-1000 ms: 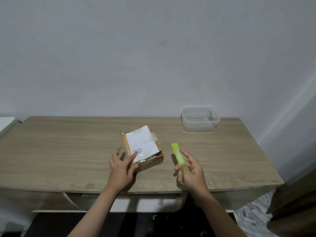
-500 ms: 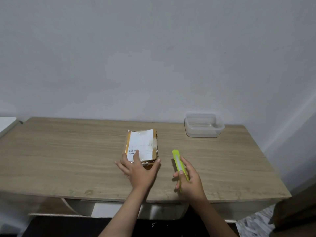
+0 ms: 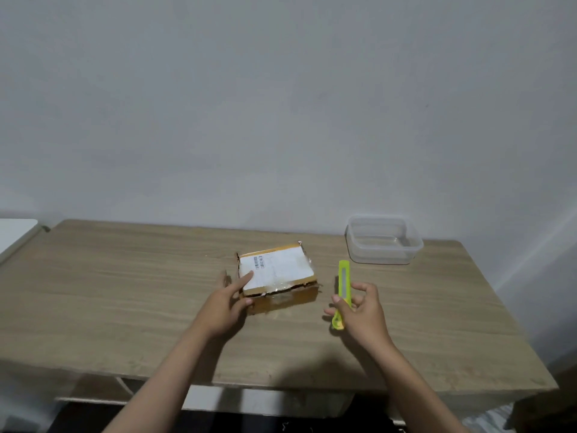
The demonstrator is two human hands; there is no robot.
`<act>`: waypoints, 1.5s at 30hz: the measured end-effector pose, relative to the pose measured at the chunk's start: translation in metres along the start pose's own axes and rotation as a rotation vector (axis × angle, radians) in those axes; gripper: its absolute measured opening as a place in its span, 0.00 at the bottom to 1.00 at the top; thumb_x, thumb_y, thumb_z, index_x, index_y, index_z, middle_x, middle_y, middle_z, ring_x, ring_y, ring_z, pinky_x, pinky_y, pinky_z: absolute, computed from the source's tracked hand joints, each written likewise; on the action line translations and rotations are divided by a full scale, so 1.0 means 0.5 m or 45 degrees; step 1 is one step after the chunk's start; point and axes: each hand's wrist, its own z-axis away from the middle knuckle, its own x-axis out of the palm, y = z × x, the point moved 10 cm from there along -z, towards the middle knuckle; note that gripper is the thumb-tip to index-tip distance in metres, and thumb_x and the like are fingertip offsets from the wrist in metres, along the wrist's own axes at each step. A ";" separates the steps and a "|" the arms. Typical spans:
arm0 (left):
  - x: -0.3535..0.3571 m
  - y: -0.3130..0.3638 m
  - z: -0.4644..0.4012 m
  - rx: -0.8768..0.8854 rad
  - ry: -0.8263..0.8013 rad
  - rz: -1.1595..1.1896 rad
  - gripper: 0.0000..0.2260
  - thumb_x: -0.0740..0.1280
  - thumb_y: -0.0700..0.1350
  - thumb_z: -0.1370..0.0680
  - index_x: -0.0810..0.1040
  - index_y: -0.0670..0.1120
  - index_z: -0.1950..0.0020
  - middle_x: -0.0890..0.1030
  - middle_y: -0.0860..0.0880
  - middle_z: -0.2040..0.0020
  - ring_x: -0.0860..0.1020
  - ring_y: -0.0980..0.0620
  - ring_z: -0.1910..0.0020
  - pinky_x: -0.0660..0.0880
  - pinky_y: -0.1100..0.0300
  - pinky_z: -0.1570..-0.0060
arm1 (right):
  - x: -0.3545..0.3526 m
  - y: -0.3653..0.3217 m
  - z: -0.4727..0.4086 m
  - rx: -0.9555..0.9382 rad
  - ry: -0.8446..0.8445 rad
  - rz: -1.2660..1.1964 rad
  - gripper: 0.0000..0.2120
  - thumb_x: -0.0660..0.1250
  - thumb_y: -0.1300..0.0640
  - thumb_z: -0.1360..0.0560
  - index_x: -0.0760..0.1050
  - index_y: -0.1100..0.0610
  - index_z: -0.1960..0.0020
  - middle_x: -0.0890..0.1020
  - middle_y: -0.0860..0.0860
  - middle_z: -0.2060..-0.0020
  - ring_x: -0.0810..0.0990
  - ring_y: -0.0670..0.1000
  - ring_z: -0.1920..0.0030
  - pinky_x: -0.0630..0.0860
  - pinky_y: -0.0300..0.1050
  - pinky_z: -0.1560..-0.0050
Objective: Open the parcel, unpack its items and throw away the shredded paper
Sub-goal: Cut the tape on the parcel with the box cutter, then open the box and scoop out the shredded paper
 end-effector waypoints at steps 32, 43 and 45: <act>0.006 0.008 0.037 -0.004 0.493 0.142 0.25 0.62 0.61 0.28 0.69 0.56 0.32 0.74 0.57 0.37 0.74 0.58 0.40 0.73 0.64 0.47 | 0.013 -0.018 -0.218 -0.299 0.360 0.739 0.15 0.64 0.59 0.26 0.76 0.58 0.40 0.80 0.55 0.43 0.77 0.57 0.42 0.73 0.48 0.44; 0.010 0.027 0.071 -0.009 0.346 0.383 0.29 0.71 0.48 0.28 0.66 0.53 0.29 0.71 0.56 0.32 0.68 0.63 0.34 0.66 0.66 0.35 | 0.121 0.012 -0.023 -0.219 -0.188 0.375 0.24 0.72 0.54 0.30 0.72 0.54 0.36 0.78 0.47 0.40 0.76 0.44 0.39 0.72 0.41 0.36; 0.023 0.017 0.101 -0.053 0.309 0.490 0.35 0.72 0.50 0.31 0.61 0.56 0.27 0.74 0.55 0.34 0.71 0.63 0.35 0.68 0.67 0.36 | 0.100 0.017 0.012 -0.273 -0.166 0.499 0.28 0.74 0.51 0.33 0.72 0.52 0.35 0.77 0.45 0.40 0.76 0.44 0.40 0.72 0.40 0.37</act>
